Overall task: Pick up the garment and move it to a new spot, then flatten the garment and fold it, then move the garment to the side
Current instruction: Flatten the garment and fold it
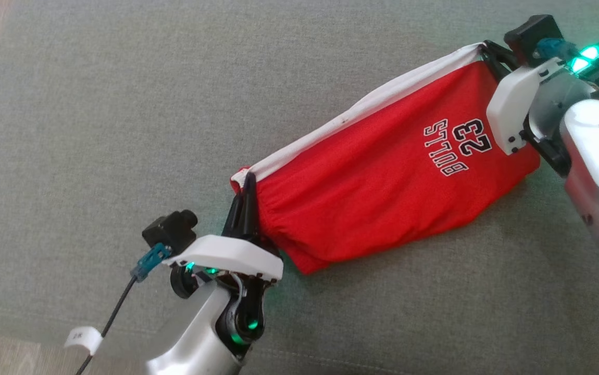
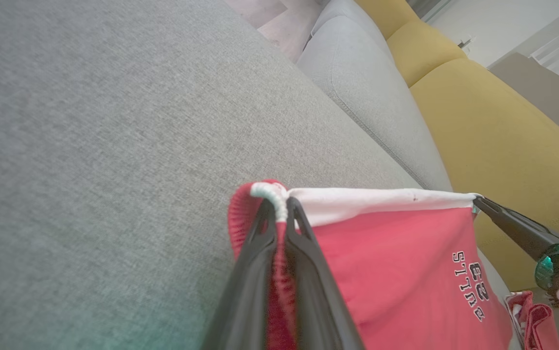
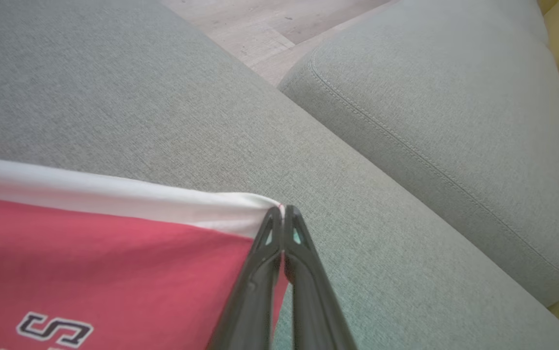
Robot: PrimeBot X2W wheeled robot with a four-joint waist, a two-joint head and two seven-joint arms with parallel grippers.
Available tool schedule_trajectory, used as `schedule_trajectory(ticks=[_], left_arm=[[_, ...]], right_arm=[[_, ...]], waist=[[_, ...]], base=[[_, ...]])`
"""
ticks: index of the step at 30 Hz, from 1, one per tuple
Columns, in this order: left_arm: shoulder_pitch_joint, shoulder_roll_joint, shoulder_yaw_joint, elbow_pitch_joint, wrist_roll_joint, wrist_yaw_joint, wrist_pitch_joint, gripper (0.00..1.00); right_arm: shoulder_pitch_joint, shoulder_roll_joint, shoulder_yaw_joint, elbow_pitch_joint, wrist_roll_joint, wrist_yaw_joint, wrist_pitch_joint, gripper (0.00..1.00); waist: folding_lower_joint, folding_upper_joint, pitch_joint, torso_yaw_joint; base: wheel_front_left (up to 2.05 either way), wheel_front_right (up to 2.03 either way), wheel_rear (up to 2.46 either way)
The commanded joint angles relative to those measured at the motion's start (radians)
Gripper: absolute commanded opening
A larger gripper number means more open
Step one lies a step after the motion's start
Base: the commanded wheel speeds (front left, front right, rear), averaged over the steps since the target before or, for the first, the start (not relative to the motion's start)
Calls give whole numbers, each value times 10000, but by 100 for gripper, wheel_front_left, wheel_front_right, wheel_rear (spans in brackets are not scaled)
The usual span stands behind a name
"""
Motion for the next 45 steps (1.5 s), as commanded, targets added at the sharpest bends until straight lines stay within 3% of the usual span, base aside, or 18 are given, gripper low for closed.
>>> schedule_trajectory(ticks=[1,2,3,4,5,6,7,13,24,34,43,44,45], left_arm=[[-338,21,139,-190,-89,124,-117,0],[-382,21,115,-199,-109,167,-119,0],[-404,21,97,-217,-113,216,-120,0],[-412,21,76,-238,-109,265,-121,2],[-417,21,48,-263,-64,314,-122,29],[-413,21,-21,-267,-12,371,-122,71],[-399,21,-110,-257,25,421,-123,100],[-144,112,-323,-315,667,671,-124,100],[884,1450,-302,-1586,2312,1302,-125,100],[1481,2582,3,-2884,2938,2090,-120,100],[2097,2979,498,-3577,2836,2545,-121,100],[2138,2999,530,-3618,2840,2566,-121,100],[2176,3019,564,-3655,2844,2586,-121,100]], right_arm=[[-378,57,249,92,149,-7,-218,0],[-507,100,365,318,216,-7,-318,7],[-613,146,463,540,287,-7,-421,42],[-706,195,559,750,350,-7,-536,84],[-787,239,652,943,406,-7,-682,100],[-858,281,725,1138,460,-7,-820,100],[-909,326,793,1334,508,-7,-958,100],[-1051,652,1058,2272,952,-7,-1678,100],[-444,656,1134,3210,2341,-7,-2077,100],[645,464,984,3866,3716,-7,-1665,100],[1220,715,824,4401,4770,-7,-634,100],[1281,759,823,4393,4908,-7,-461,91],[1342,809,830,4342,5051,-7,-310,69]], waist=[[-2,0,65,43],[-2,0,79,53],[-2,0,84,65],[-2,0,80,76],[-2,0,70,88],[-2,0,53,98],[-2,0,21,108],[-2,0,-230,74],[-2,0,-1178,175],[-2,0,-1654,479],[-2,0,-1534,687],[-2,0,-1536,689],[-2,0,-1542,684]], base=[[0,0,0],[0,0,0],[0,0,0],[0,0,0],[0,0,0],[0,0,0],[0,0,0],[0,0,0],[0,0,0],[0,0,0],[0,0,0],[0,0,0],[0,0,0]])
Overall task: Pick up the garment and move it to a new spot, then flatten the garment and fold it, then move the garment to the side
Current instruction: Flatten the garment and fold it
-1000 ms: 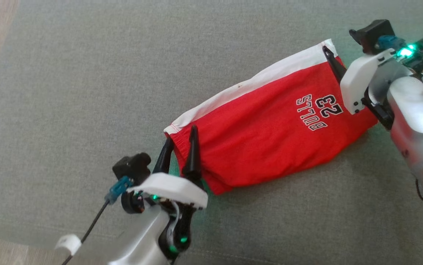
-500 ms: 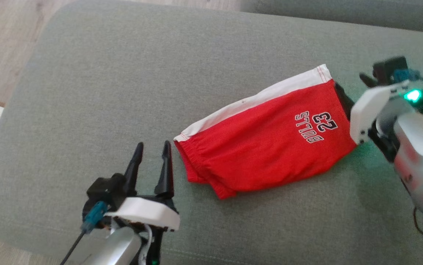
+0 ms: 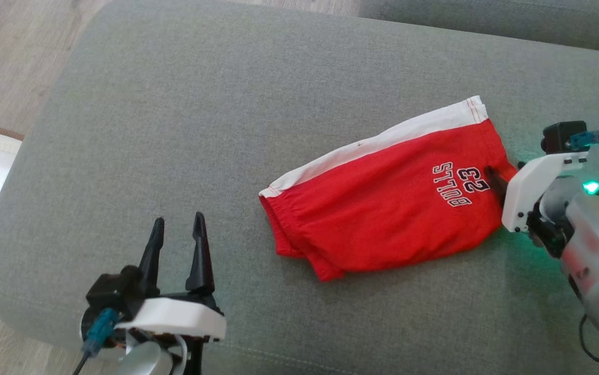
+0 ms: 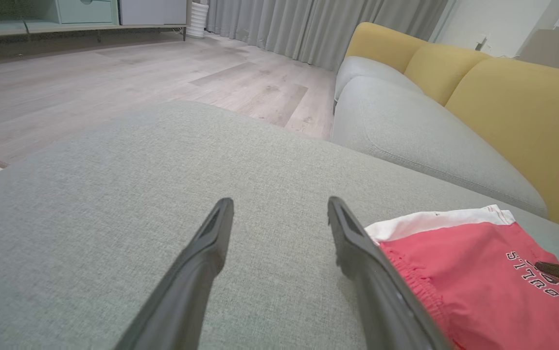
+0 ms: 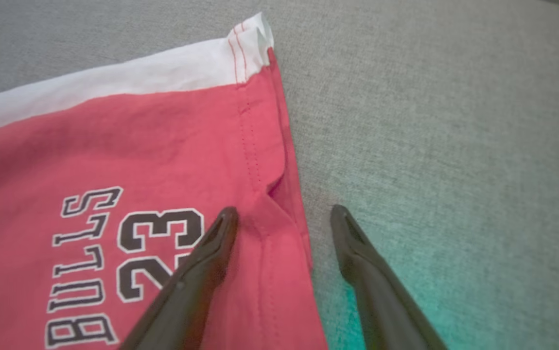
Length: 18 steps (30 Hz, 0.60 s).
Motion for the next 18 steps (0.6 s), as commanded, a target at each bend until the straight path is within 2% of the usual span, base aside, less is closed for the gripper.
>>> schedule_trajectory(ticks=[1,3,4,5,11,18], left_arm=[[-119,285,522,-383,-18,85,-116,100],[-65,315,605,-441,-10,127,-116,100],[-43,331,642,-471,2,147,-117,100],[-33,339,669,-500,10,154,-117,100],[-1,416,765,-578,102,192,-118,100],[231,472,813,-599,100,198,-117,100]], right_arm=[[291,183,114,-206,269,-7,305,49],[351,242,97,-370,517,-7,371,27],[360,268,85,-444,608,-7,324,7],[363,288,70,-499,682,-7,247,0],[267,513,-162,-542,881,-7,-869,0],[710,847,-591,-483,1119,-7,-2286,0]], waist=[[1,-1,-11,-17],[1,-1,-35,-72],[1,-1,-50,-119],[1,-1,-65,-162],[1,-1,-304,-619],[1,-1,-834,-1535]], base=[[0,0,0],[0,0,0],[0,0,0],[0,0,0],[0,0,0],[0,0,0]])
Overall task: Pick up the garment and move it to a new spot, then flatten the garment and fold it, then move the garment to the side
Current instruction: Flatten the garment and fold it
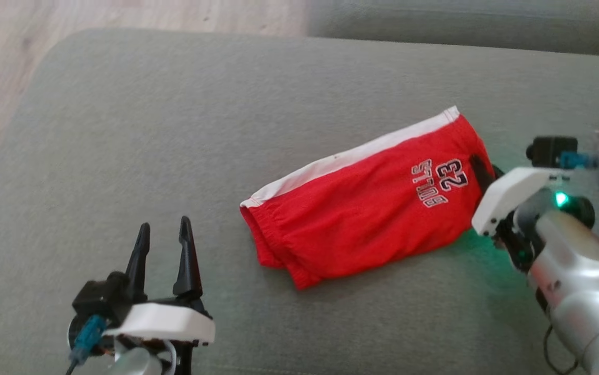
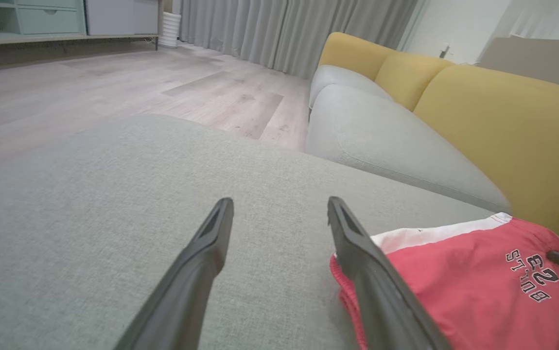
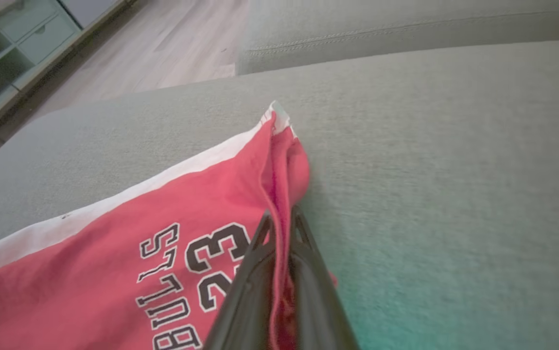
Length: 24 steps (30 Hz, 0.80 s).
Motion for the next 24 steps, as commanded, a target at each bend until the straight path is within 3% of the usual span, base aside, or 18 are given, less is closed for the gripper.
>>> schedule_trajectory(ticks=[1,13,24], left_arm=[[-74,299,464,-342,88,87,-105,100],[320,319,518,-349,-28,62,-89,100],[319,308,394,-320,-46,52,0,100]], right_arm=[[329,85,-48,-102,53,-7,-449,0],[1507,820,-1053,394,254,-7,-1864,0],[1589,1242,-1457,87,-57,-7,-2114,0]], waist=[[0,-1,-356,-570],[0,-1,-731,-1820],[0,-1,-844,-1740]], base=[[0,0,0],[0,0,0],[0,0,0]])
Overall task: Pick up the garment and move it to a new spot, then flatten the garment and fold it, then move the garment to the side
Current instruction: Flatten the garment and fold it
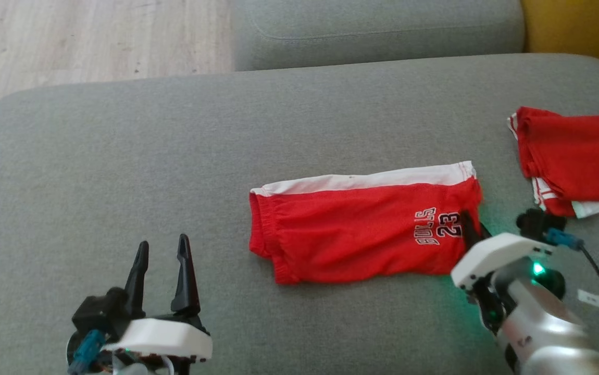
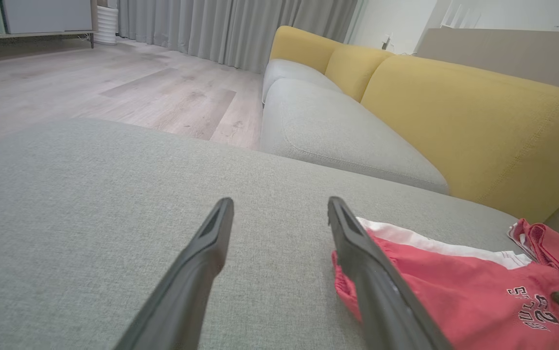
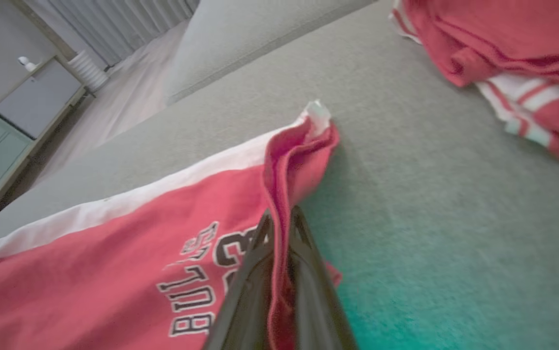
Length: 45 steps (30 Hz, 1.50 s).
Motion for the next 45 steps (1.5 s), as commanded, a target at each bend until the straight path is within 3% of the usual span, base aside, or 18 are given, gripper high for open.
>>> schedule_trajectory(ticks=[1,11,20,31,33,34,40,45], left_arm=[[-241,207,309,-289,-39,53,-26,100],[-259,-50,257,-158,-42,-33,-59,100],[-327,-222,227,3,3,-158,-85,100],[-252,-305,358,104,39,-216,-109,100],[-224,-315,370,115,53,-225,-112,100],[-214,-318,364,123,63,-235,-113,100],[-130,-318,343,140,83,-247,-117,100],[-78,-298,310,123,81,-235,-111,100]], right_arm=[[-454,154,152,-396,-137,-7,-172,0],[-1123,751,958,-2064,-985,-7,1059,0],[-269,928,2604,-3696,-1209,-7,2792,0],[394,931,2872,-4671,-1635,-7,3530,2],[471,932,2788,-4834,-1689,-7,3443,84],[511,932,2760,-4919,-1712,-7,3420,100],[686,932,2347,-5502,-1857,-7,3210,100],[685,932,1323,-5856,-2377,-7,2972,100]], waist=[[0,-1,-29,111],[0,-1,-208,1025],[0,-1,-166,1937],[0,-1,-225,2098],[0,-1,-274,2038],[0,-1,-302,2012],[0,-1,-500,1830],[0,-1,-596,1761]], base=[[0,0,0],[0,0,0],[0,0,0],[0,0,0],[0,0,0],[0,0,0],[0,0,0],[0,0,0]])
